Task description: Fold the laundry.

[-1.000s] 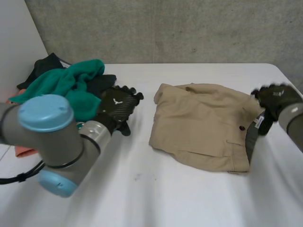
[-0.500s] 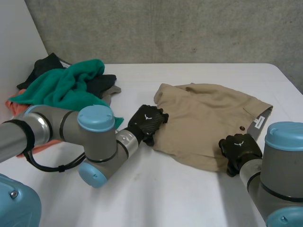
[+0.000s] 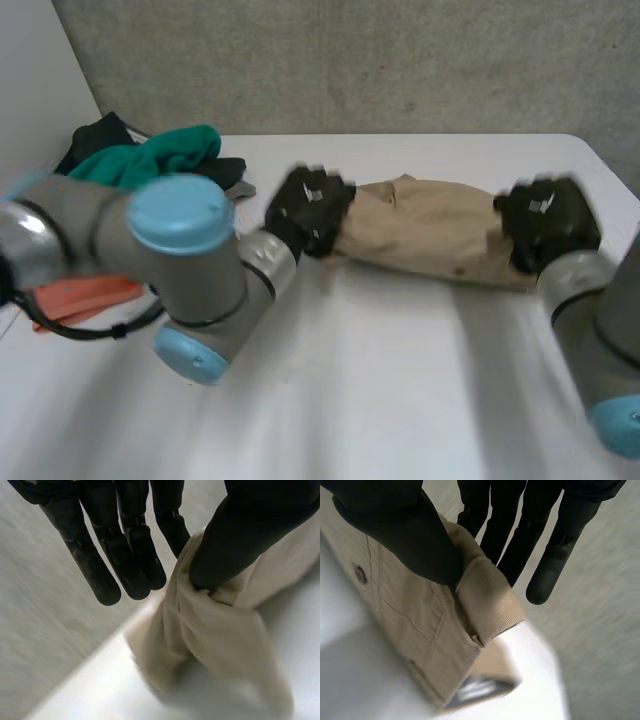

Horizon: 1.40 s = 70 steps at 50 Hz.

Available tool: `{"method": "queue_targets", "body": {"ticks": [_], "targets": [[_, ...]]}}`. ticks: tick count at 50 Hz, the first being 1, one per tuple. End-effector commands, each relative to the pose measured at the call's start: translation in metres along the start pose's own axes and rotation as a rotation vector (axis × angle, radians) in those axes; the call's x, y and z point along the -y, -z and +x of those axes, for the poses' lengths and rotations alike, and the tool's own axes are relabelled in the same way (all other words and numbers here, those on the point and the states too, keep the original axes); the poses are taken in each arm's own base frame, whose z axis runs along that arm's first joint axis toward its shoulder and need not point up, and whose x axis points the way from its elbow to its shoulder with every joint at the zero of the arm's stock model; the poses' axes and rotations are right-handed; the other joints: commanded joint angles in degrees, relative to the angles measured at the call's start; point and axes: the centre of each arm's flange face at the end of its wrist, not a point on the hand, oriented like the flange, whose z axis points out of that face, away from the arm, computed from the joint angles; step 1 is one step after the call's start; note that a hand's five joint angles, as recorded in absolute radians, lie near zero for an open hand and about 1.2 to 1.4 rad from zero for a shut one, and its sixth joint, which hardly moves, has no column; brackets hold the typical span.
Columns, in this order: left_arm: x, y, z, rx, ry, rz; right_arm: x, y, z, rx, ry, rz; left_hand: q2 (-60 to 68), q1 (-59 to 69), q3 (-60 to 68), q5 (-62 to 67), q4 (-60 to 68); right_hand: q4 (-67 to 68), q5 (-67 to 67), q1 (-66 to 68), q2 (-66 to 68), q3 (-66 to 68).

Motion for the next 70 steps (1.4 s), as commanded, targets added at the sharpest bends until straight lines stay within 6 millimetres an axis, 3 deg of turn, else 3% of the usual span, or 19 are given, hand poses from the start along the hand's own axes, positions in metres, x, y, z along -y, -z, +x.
{"method": "queue_targets", "body": {"ticks": [1,5,10,13,14,18,23,27,28,29,32,36,41,47,50,59,63,66,70], "targets": [[0.115,0.065,-0.037,0.128,-0.026,0.22,0.083,0.023,0.053,-0.106,0.054,0.169,11.8,18.8,12.0,13.1,11.5,11.6,12.7,19.2,12.8,12.6],[0.133,0.091,-0.041,0.132,-0.029,0.239,0.098,0.032,0.061,-0.072,0.074,0.132,11.8,18.8,12.0,13.1,11.5,11.6,12.7,19.2,12.8,12.6],[0.117,0.093,-0.035,0.094,-0.023,0.137,0.09,0.03,0.054,0.017,0.123,0.037,11.8,18.8,12.0,13.1,11.5,11.6,12.7,19.2,12.8,12.6],[0.086,0.078,-0.027,0.055,-0.041,0.013,0.069,0.006,0.037,0.076,0.165,-0.045,11.8,18.8,12.0,13.1,11.5,11.6,12.7,19.2,12.8,12.6],[0.064,0.064,-0.022,0.038,-0.082,-0.06,0.06,-0.002,0.031,0.091,0.179,-0.075,11.8,18.8,12.0,13.1,11.5,11.6,12.7,19.2,12.8,12.6],[0.032,0.038,-0.019,0.018,-0.165,-0.139,0.044,-0.023,0.015,0.128,0.214,-0.123,11.8,18.8,12.0,13.1,11.5,11.6,12.7,19.2,12.8,12.6],[0.02,-0.001,-0.035,0.082,-0.31,-0.121,0.047,-0.057,0.009,0.091,0.207,-0.065,11.8,18.8,12.0,13.1,11.5,11.6,12.7,19.2,12.8,12.6],[0.054,-0.038,-0.061,0.228,-0.415,0.076,0.08,-0.088,0.021,-0.053,0.171,0.135,11.8,18.8,12.0,13.1,11.5,11.6,12.7,19.2,12.8,12.6],[0.066,-0.043,-0.066,0.265,-0.431,0.139,0.1,-0.097,0.031,-0.133,0.149,0.247,11.8,18.8,12.0,13.1,11.5,11.6,12.7,19.2,12.8,12.6],[0.095,-0.051,-0.077,0.345,-0.458,0.283,0.111,-0.101,0.037,-0.175,0.137,0.308,11.8,18.8,12.0,13.1,11.5,11.6,12.7,19.2,12.8,12.6],[0.147,-0.053,-0.107,0.527,-0.484,0.558,0.154,-0.104,0.06,-0.343,0.09,0.549,11.8,18.8,12.0,13.1,11.5,11.6,12.7,19.2,12.8,12.6],[0.194,-0.037,-0.135,0.672,-0.501,0.749,0.192,-0.096,0.081,-0.494,0.054,0.782,11.8,18.8,12.0,13.1,11.5,11.6,12.7,19.2,12.8,12.6],[0.195,-0.03,-0.133,0.644,-0.494,0.704,0.199,-0.094,0.079,-0.473,0.07,0.84,11.8,18.8,12.0,13.1,11.5,11.6,12.7,19.2,12.8,12.6],[0.159,-0.025,-0.122,0.555,-0.474,0.545,0.165,-0.103,0.056,-0.361,0.091,0.71,11.8,18.8,12.0,13.1,11.5,11.6,12.7,19.2,12.8,12.6],[0.121,-0.025,-0.11,0.49,-0.461,0.428,0.145,-0.106,0.043,-0.302,0.103,0.636,11.8,18.8,12.0,13.1,11.5,11.6,12.7,19.2,12.8,12.6],[-0.005,-0.006,-0.055,0.279,-0.429,0.078,0.026,-0.125,-0.028,-0.037,0.156,0.265,11.8,18.8,12.0,13.1,11.5,11.6,12.7,19.2,12.8,12.6],[-0.039,0.009,-0.038,0.227,-0.419,-0.039,-0.002,-0.116,-0.042,0.053,0.17,0.137,11.8,18.8,12.0,13.1,11.5,11.6,12.7,19.2,12.8,12.6],[-0.046,0.021,-0.027,0.203,-0.414,-0.09,-0.013,-0.106,-0.046,0.099,0.178,0.07,11.8,18.8,12.0,13.1,11.5,11.6,12.7,19.2,12.8,12.6],[-0.03,0.05,-0.021,0.192,-0.418,-0.14,-0.016,-0.082,-0.042,0.147,0.189,-0.002,11.8,18.8,12.0,13.1,11.5,11.6,12.7,19.2,12.8,12.6]]}}
